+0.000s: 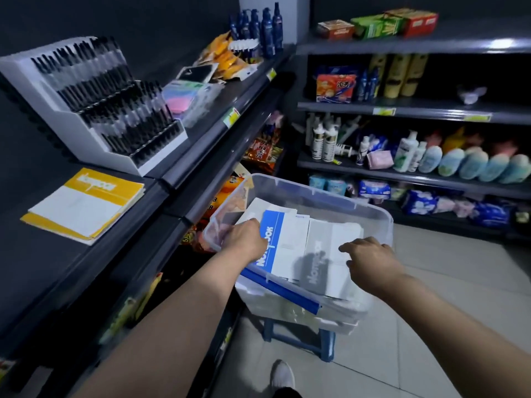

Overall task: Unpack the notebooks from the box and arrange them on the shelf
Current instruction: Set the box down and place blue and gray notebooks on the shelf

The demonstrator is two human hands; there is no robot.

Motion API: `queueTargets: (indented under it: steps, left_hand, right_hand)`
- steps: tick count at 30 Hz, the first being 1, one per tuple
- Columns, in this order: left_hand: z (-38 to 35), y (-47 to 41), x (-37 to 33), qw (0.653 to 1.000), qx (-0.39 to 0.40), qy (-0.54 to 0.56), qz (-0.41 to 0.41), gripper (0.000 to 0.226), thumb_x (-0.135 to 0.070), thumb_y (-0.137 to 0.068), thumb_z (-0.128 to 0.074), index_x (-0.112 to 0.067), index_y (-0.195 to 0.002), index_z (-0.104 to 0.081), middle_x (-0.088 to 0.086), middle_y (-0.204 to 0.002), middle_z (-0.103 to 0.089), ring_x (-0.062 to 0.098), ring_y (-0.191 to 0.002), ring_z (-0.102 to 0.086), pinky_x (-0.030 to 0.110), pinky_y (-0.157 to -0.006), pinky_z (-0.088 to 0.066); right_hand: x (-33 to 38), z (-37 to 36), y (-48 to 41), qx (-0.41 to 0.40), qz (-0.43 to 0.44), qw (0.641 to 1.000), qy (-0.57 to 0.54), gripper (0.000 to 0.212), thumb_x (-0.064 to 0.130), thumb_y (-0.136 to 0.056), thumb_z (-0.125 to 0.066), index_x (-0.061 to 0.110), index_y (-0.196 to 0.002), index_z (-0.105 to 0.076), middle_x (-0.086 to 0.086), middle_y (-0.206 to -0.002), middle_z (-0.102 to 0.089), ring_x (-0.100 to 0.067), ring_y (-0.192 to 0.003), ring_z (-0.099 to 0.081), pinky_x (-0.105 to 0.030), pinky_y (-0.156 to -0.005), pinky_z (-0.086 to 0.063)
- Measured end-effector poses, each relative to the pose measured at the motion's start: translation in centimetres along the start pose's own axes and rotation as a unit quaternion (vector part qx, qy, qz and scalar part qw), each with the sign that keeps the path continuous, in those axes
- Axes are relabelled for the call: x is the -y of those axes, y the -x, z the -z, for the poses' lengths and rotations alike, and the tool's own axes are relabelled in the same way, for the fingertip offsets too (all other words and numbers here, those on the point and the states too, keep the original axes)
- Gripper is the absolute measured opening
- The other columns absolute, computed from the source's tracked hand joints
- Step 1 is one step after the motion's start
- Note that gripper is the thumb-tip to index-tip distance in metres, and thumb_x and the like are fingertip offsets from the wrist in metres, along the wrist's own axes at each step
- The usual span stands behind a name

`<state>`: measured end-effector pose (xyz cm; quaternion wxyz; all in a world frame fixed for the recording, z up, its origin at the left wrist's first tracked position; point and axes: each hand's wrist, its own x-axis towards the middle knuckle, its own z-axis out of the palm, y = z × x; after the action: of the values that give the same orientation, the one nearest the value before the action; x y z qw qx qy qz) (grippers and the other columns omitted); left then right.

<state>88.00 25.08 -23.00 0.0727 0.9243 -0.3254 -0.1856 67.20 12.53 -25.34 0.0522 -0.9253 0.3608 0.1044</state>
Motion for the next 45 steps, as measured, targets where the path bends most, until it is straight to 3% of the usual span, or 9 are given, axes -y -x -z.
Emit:
queueTargets:
  steps: [9,19,21,24,29,33,38,42,45]
  left_hand:
    - [-4.7,-10.6,1.5,0.99,0.14,-0.006,0.027,0.033,-0.019,-0.087,-0.057,-0.012,-0.12,-0.054,0.008,-0.126,-0.06,0.029,-0.114,-0.059,0.031,-0.083,-0.047]
    - [-8.3,-13.7,0.4,0.986,0.143,-0.006,0.086,0.091,-0.037,-0.066,-0.086,-0.006,-0.135,-0.036,0.01,-0.136,-0.044,0.031,-0.126,-0.047,0.038,-0.097,-0.045]
    - [-8.6,-13.7,0.6,0.987,0.134,-0.012,0.084,0.078,-0.032,-0.071,-0.084,-0.007,-0.131,-0.041,0.01,-0.133,-0.049,0.031,-0.123,-0.052,0.037,-0.094,-0.046]
    - [-7.2,-13.9,1.1,0.997,0.05,-0.032,0.046,0.038,-0.014,-0.088,-0.063,-0.008,-0.123,-0.049,0.012,-0.123,-0.061,0.032,-0.113,-0.061,0.038,-0.084,-0.051]
    - [-2.5,-14.2,1.8,0.997,-0.07,-0.019,0.001,0.026,-0.005,-0.094,-0.05,-0.007,-0.116,-0.037,0.016,-0.106,-0.067,0.039,-0.097,-0.065,0.037,-0.061,-0.042]
    - [-1.7,-13.5,2.1,0.998,-0.062,0.017,-0.007,0.022,-0.01,-0.095,-0.054,-0.01,-0.112,-0.039,0.013,-0.102,-0.068,0.036,-0.091,-0.066,0.035,-0.058,-0.043]
    - [-2.2,-12.7,1.8,0.997,-0.023,0.075,-0.007,0.014,-0.016,-0.097,-0.053,-0.014,-0.1,-0.039,0.01,-0.107,-0.066,0.031,-0.09,-0.065,0.031,-0.051,-0.04]
    - [-2.3,-12.6,1.7,0.997,-0.016,0.076,-0.01,0.014,-0.017,-0.097,-0.054,-0.014,-0.101,-0.041,0.008,-0.107,-0.067,0.029,-0.087,-0.067,0.031,-0.049,-0.044]
    - [-2.0,-12.6,1.5,0.996,-0.018,0.083,-0.014,0.014,-0.016,-0.097,-0.054,-0.014,-0.101,-0.041,0.009,-0.109,-0.067,0.029,-0.089,-0.067,0.031,-0.05,-0.048]
  right_hand:
    - [0.8,-2.6,-6.8,0.089,-0.081,0.992,-0.025,0.042,0.023,-0.094,-0.045,0.023,-0.136,-0.044,0.0,-0.134,-0.05,-0.024,-0.123,-0.045,-0.036,-0.097,-0.043]
    - [1.3,-5.4,-9.0,0.175,-0.204,0.958,-0.099,0.085,0.045,-0.091,-0.052,0.013,-0.152,-0.002,-0.024,-0.155,-0.002,-0.039,-0.136,-0.03,-0.043,-0.107,-0.036]
    - [1.4,-5.6,-9.2,0.188,-0.221,0.952,-0.097,0.099,0.055,-0.087,-0.055,0.01,-0.151,0.005,-0.027,-0.155,0.003,-0.039,-0.136,-0.032,-0.043,-0.107,-0.035]
    - [1.8,-5.9,-9.0,0.188,-0.223,0.955,-0.058,0.109,0.061,-0.082,-0.057,0.008,-0.151,0.008,-0.025,-0.156,0.0,-0.036,-0.137,-0.032,-0.041,-0.107,-0.034]
    - [3.6,-6.8,-9.0,0.124,-0.158,0.978,-0.057,0.106,0.058,-0.082,-0.059,0.011,-0.152,0.005,-0.012,-0.159,-0.002,-0.032,-0.139,-0.025,-0.04,-0.109,-0.03]
    - [3.9,-7.4,-9.4,0.113,-0.207,0.964,-0.121,0.115,0.059,-0.075,-0.067,0.01,-0.151,0.005,-0.013,-0.156,-0.008,-0.031,-0.138,-0.024,-0.041,-0.108,-0.032]
    - [2.4,-7.3,-9.3,0.106,-0.253,0.95,-0.151,0.122,0.055,-0.072,-0.073,0.005,-0.151,0.005,-0.013,-0.137,-0.036,-0.028,-0.124,-0.039,-0.037,-0.098,-0.042]
    - [1.7,-7.1,-9.2,0.103,-0.306,0.915,-0.241,0.102,0.04,-0.063,-0.085,0.009,-0.138,-0.024,-0.011,-0.124,-0.045,-0.029,-0.119,-0.046,-0.04,-0.094,-0.045]
    - [2.0,-7.0,-9.4,0.086,-0.302,0.912,-0.265,0.07,0.026,-0.076,-0.075,0.006,-0.128,-0.034,-0.014,-0.126,-0.045,-0.034,-0.118,-0.048,-0.04,-0.093,-0.044]
